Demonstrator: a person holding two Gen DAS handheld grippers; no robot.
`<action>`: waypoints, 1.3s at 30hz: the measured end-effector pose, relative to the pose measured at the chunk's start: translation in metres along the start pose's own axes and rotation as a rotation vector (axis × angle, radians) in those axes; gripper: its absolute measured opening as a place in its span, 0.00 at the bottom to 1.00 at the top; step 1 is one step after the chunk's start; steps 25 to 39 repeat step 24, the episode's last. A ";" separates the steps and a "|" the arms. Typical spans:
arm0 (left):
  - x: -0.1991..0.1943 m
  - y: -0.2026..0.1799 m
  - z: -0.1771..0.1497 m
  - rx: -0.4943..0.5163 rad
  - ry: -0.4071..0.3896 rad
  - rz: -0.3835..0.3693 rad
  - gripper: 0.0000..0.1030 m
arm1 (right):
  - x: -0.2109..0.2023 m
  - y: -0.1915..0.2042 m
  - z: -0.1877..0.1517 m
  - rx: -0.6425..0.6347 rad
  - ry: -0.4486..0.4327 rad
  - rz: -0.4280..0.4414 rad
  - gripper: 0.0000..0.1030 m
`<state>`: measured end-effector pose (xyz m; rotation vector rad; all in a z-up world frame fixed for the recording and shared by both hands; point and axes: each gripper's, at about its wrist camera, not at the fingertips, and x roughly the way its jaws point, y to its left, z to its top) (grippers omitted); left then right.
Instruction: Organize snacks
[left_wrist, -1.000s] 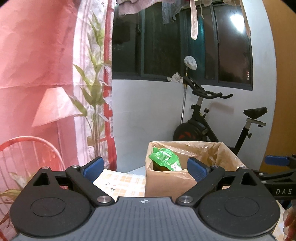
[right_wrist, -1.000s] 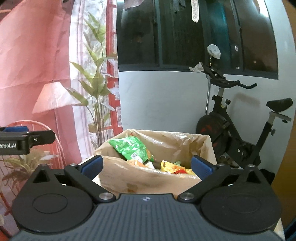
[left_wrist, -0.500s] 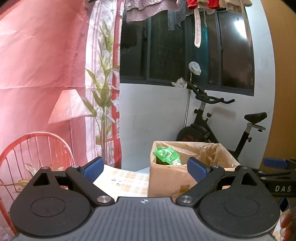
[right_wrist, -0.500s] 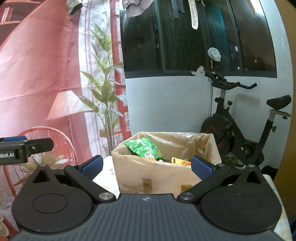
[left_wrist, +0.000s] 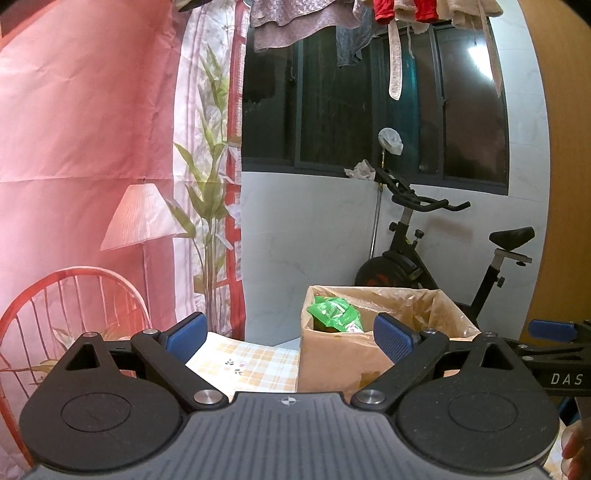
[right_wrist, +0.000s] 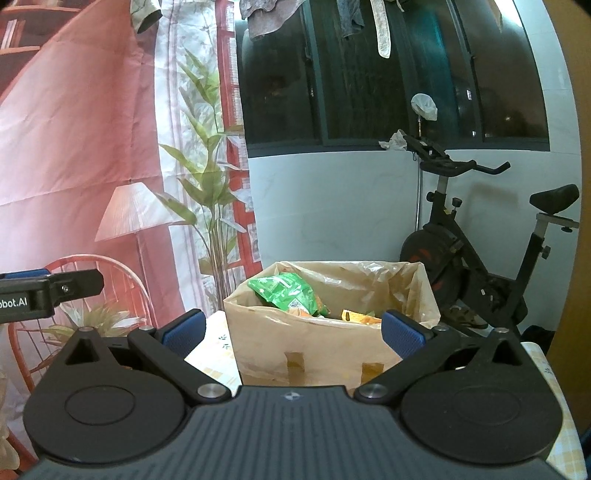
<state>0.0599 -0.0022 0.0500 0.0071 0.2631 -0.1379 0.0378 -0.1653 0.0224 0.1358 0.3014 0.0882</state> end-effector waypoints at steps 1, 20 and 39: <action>0.000 0.000 0.000 -0.001 0.000 -0.002 0.95 | 0.000 0.000 0.000 -0.001 0.000 0.000 1.00; 0.001 0.006 0.001 -0.013 -0.020 -0.031 0.95 | -0.004 0.000 0.000 -0.007 -0.011 -0.008 1.00; 0.000 0.004 0.001 -0.009 -0.024 -0.036 0.95 | -0.005 -0.001 0.002 -0.005 -0.010 -0.008 1.00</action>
